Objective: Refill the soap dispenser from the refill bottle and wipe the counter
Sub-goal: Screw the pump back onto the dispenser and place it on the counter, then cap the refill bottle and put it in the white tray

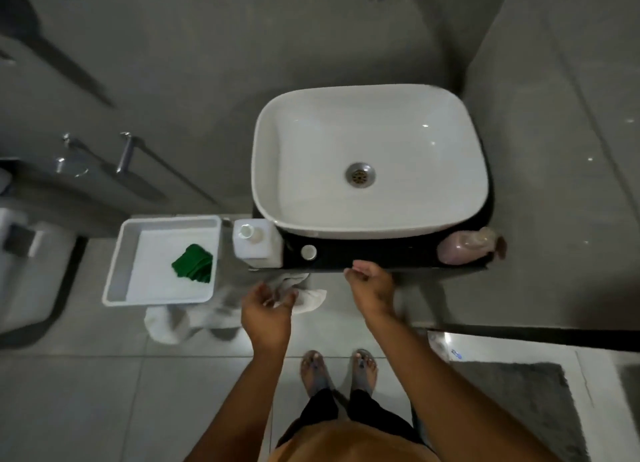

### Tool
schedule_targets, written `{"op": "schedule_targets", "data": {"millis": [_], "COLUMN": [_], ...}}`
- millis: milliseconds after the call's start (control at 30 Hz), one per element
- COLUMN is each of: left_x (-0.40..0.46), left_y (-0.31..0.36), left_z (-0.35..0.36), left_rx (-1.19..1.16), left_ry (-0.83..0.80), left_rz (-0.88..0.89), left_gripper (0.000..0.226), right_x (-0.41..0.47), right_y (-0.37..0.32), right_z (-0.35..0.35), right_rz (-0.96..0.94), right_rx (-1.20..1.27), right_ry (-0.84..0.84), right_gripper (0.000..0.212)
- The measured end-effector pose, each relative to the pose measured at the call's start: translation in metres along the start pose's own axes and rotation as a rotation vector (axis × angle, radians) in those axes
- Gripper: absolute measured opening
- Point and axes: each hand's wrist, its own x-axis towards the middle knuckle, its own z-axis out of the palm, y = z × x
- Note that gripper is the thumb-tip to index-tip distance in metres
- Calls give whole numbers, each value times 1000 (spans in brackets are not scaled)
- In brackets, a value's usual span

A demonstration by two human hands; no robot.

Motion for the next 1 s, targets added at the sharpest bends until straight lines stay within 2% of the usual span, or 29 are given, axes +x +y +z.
{"op": "schedule_targets", "data": {"millis": [67,133,233,333,400,467,600,700,733,833,1000], "left_x": [17,38,75,104,114,121,124,113,107,91,66], "left_y": [8,18,32,47,55,59,59,60,61,70,100], "left_z": [-13,-24,-39,-49,-48,-45,-48,-55,-58,-67,-70], "left_rx": [37,78,181,178,151,144,115,52,35,33,122], "left_ry": [41,1,-156,-382,-490,-538,-558,-546,-543,-549,-607], "left_rz": [102,226,420,543,549,498,470,465,471,525,657], "left_gripper": [70,80,91,94,93,91,76,78,79,79,80], "right_x": [-1,0,6,12,14,16,8,-14,-23,-47,-69], "right_y": [-9,-15,-21,-26,-27,-26,-32,-42,-49,-83,-168], "right_z": [29,48,65,76,81,83,80,71,64,34,-19], "right_rz": [-73,-124,-157,-126,-116,-130,-147,-257,-290,-414,-691], "right_rx": [-132,-253,-353,-402,-422,-455,-429,-383,-359,-353,-419], "right_ry": [-60,-59,-26,4,16,23,5,-83,-125,-235,-349], "right_gripper": [33,41,51,56,52,40,25,17,18,40,39]}}
